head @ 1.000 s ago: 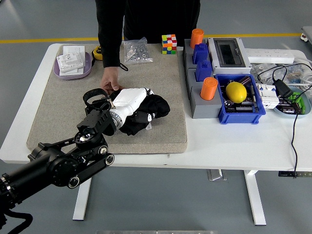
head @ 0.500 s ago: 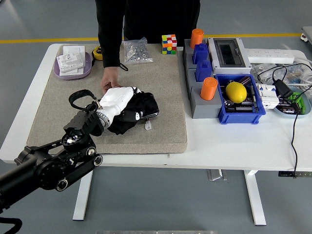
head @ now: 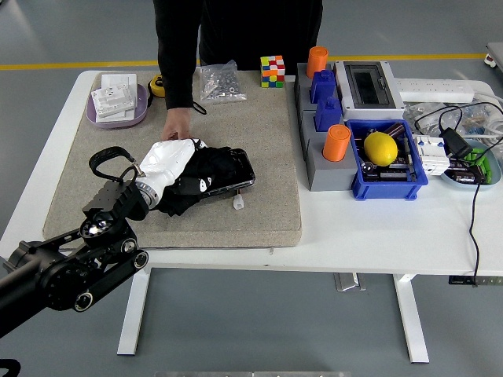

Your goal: Pick the rag up,wipe the panel,place it on the desk

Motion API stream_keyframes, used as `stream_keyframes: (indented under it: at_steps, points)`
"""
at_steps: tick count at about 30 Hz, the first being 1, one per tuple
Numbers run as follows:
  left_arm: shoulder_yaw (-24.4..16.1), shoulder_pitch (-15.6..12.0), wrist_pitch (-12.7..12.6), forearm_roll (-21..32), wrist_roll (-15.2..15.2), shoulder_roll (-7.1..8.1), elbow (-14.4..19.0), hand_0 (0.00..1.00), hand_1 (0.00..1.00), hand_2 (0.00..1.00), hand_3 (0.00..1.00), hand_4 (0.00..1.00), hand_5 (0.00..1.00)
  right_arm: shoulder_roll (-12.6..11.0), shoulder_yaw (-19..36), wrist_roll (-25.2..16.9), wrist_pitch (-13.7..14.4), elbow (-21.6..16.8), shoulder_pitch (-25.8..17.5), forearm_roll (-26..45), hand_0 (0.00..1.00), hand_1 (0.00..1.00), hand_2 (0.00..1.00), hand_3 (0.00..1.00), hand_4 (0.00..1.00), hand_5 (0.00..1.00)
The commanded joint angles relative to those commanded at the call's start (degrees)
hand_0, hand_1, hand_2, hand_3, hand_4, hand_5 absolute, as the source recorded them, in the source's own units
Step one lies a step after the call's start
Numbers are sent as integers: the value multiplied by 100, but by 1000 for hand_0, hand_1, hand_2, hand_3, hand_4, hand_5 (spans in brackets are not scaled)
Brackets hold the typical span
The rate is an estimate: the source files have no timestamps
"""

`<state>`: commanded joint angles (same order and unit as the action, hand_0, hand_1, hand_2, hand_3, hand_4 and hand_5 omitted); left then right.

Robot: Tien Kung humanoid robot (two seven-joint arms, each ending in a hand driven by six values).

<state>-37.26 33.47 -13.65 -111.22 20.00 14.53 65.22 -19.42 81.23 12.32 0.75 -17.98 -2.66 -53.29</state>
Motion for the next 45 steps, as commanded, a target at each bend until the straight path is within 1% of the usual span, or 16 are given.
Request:
stream_keyframes:
  at_steps: [7, 13, 17, 21, 25, 34, 38, 42, 45]
  points:
    - [-180, -178, 7, -107, 6, 210, 182, 227, 125, 437, 295, 2, 2, 12, 42, -2, -15, 17, -20, -18, 689, 456, 639, 617, 998, 701]
    - [-350, -311, 8, -203, 11, 439, 327, 226, 125, 437, 295, 2, 2, 10, 54, -8, -6, 19, -14, -20, 690, 456, 639, 617, 998, 701]
    - [-472, -402, -3, -247, 4, 564, 395, 226, 125, 437, 295, 2, 2, 12, 74, -7, -7, 23, -13, -26, 690, 456, 639, 617, 998, 701]
    - [-594, -523, 6, -288, 7, 684, 447, 226, 125, 437, 296, 2, 2, 12, 103, -4, -4, 24, -19, -36, 690, 456, 639, 617, 998, 701]
    - [-661, -599, -2, -317, 3, 758, 482, 228, 125, 437, 295, 2, 2, 10, 128, 0, -13, 36, -26, -44, 690, 456, 639, 617, 998, 701]
    - [-730, -665, -4, -340, -5, 826, 521, 226, 122, 436, 295, 2, 2, 5, 99, -8, 0, 29, -9, -22, 690, 456, 639, 617, 998, 701]
    - [-707, -662, -11, -330, -8, 833, 519, 226, 123, 436, 296, 2, 2, 8, 117, -6, -9, 38, -13, -30, 690, 456, 639, 618, 998, 701]
    - [-657, -614, -11, -304, -9, 784, 470, 226, 123, 436, 296, 2, 2, 8, 116, -8, -5, 37, -2, -29, 690, 456, 639, 618, 998, 701]
    - [-566, -530, -8, -262, -7, 698, 390, 227, 122, 436, 295, 2, 2, 4, 94, -7, -1, 34, 19, -22, 690, 456, 639, 618, 998, 702]
